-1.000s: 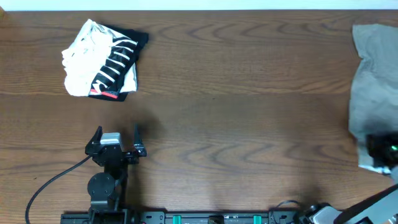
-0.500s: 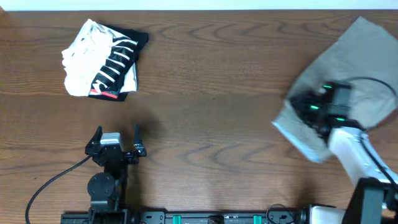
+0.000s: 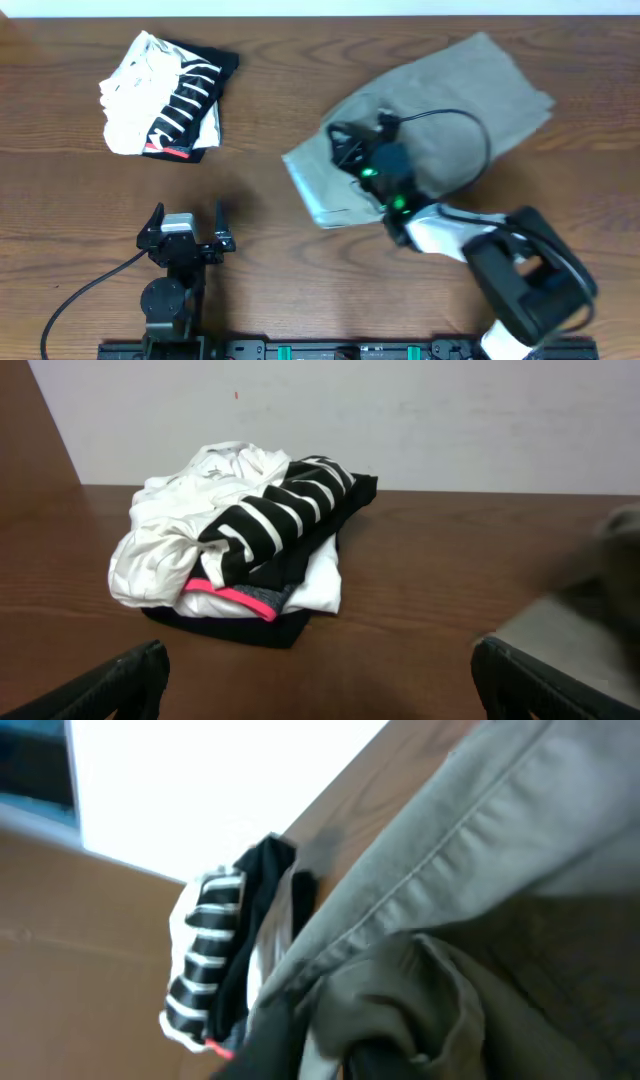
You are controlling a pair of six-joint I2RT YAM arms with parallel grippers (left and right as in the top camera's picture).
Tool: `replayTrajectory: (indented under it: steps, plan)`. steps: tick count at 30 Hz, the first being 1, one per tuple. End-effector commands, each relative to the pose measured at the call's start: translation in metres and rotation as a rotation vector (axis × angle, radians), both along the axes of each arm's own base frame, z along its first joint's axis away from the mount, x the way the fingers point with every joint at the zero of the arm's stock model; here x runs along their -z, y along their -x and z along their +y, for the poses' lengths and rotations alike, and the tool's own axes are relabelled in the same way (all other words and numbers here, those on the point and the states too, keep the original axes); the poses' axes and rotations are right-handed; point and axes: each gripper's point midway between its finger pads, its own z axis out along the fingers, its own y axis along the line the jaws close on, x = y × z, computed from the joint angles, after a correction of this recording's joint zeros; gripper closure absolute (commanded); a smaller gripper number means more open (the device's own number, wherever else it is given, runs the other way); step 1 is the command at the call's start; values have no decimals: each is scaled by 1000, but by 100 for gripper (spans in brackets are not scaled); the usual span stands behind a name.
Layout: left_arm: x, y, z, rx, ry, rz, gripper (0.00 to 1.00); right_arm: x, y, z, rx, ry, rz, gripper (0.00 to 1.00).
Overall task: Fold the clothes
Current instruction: 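Drag the khaki shorts left to the table center with the right gripper, then release the shorts and move the right gripper to their right edge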
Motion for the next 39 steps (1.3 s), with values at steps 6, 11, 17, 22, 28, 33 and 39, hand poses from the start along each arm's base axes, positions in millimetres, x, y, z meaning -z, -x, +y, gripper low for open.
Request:
replayTrajectory:
  steps: [6,11,17,22,28,33,39]
  plan:
    - [17,1,3,-20,8,48,2,-3,-11,17,30,12,-58,35]
    - [17,1,3,-19,8,47,2,-46,-12,26,-64,29,-280,16]
    - [17,1,3,-19,8,48,2,-57,-18,20,-257,44,-311,1]
    - [17,1,3,-19,8,47,2,-52,-24,-4,-403,56,-199,1]
    - [17,1,3,-20,8,47,2,-45,-29,-45,-446,225,-101,1]
    - [17,1,3,-20,8,48,2,-16,-23,-105,-366,478,97,1]
    - [17,1,3,-19,8,47,2,34,3,-171,-272,689,376,1]
